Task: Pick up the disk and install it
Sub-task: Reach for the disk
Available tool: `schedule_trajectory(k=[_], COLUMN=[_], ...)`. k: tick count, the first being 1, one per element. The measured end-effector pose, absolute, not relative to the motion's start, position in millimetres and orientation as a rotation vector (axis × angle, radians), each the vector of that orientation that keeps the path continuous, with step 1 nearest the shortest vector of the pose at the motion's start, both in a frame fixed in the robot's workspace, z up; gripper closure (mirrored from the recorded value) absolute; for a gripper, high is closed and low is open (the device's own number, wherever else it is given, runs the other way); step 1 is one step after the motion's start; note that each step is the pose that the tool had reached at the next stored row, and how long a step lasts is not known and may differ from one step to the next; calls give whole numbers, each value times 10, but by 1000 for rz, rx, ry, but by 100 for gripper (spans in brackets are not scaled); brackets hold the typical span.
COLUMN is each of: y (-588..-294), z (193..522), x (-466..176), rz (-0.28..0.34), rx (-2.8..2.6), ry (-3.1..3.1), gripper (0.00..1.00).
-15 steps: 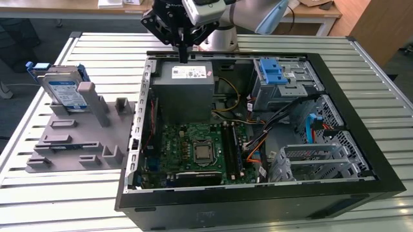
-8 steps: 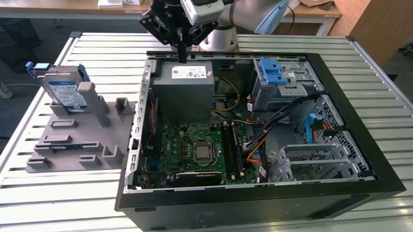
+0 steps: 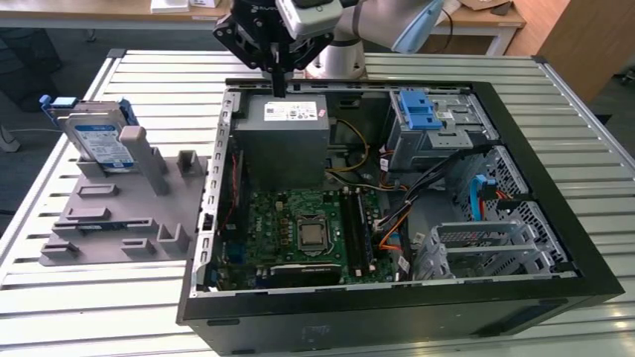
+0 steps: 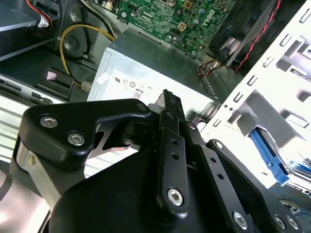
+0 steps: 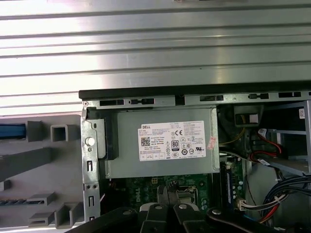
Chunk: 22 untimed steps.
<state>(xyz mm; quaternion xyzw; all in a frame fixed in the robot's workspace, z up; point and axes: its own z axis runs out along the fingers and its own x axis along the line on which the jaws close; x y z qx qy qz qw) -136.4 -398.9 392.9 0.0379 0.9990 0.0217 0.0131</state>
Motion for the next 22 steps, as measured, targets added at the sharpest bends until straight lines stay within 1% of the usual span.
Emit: schedule_trajectory(k=[22], y=[-3989], z=[3921], x=[-1425], rz=[68], rx=[118], ry=[3113], gripper=[89])
